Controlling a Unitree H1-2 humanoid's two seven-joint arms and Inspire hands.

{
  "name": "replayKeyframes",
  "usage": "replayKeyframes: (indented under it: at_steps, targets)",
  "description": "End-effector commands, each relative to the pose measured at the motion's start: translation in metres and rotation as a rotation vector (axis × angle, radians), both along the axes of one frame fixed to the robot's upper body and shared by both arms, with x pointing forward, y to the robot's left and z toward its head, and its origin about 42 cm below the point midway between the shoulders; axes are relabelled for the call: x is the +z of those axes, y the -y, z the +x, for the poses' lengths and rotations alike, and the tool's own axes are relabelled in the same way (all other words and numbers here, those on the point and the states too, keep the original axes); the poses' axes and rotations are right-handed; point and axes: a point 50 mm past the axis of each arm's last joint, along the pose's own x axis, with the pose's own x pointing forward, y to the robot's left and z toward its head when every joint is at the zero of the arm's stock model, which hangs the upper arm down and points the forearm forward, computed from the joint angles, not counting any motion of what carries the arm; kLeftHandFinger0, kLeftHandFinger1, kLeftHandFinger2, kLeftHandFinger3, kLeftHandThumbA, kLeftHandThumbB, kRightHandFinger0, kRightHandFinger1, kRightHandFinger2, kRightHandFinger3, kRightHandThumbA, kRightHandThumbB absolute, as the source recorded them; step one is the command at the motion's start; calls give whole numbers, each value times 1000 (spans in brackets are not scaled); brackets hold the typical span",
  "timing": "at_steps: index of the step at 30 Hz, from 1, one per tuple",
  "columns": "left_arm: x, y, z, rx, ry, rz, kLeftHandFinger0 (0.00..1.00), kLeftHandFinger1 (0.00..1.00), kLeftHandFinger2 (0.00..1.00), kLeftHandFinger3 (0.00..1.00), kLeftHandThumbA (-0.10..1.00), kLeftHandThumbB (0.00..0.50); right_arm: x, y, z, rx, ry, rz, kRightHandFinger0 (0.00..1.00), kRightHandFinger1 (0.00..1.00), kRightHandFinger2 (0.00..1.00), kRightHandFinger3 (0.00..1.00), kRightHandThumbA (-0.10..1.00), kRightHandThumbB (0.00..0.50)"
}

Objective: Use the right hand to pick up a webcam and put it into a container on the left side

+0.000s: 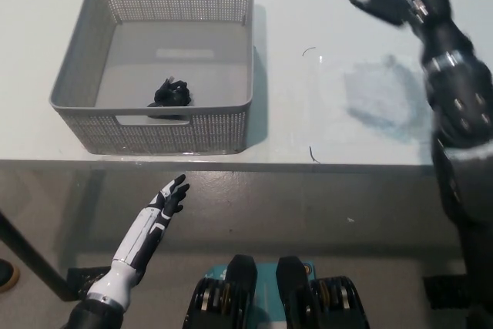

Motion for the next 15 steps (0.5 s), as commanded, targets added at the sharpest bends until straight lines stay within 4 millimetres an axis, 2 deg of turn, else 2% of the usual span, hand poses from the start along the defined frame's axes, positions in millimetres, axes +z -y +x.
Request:
replayKeyframes:
  at_steps: [1, 4, 7, 9, 11, 12, 13, 15]
  targets:
    - [12, -10, 3, -14, 60, 4, 1000, 1000, 1000, 1000, 1000, 135, 12, 50, -120, 189, 157, 149, 1000, 1000, 1000, 1000, 1000, 381]
    - [9, -12, -3, -4, 50, -1, 1000, 1000, 1000, 1000, 1000, 153, -18, 51, -138, 193, 98, 157, 1000, 1000, 1000, 1000, 1000, 370]
    - [3, -11, -16, -10, 38, -11, 1000, 1000, 1000, 1000, 1000, 143, -69, 56, -171, 178, -26, 178, 1000, 1000, 1000, 1000, 1000, 345]
    - [1, -10, -16, -15, 36, -15, 1000, 1000, 1000, 1000, 1000, 160, -98, 59, -186, 186, -97, 205, 1000, 1000, 1000, 1000, 1000, 338]
    - [1, -11, -17, -12, 28, -23, 1000, 1000, 1000, 1000, 1000, 174, -121, 61, -197, 181, -159, 214, 1000, 1000, 1000, 1000, 1000, 351]
    - [1, -11, -17, -11, 26, -26, 1000, 1000, 1000, 1000, 1000, 175, -123, 60, -197, 183, -168, 214, 1000, 1000, 1000, 1000, 1000, 354]
    - [0, -14, -19, -5, 28, -21, 1000, 1000, 1000, 1000, 1000, 182, -138, 60, -201, 199, -210, 239, 1000, 1000, 1000, 1000, 1000, 341]
    - [0, -17, -21, -2, 34, -13, 1000, 1000, 1000, 1000, 1000, 176, -152, 58, -206, 217, -255, 258, 1000, 1000, 1000, 1000, 1000, 338]
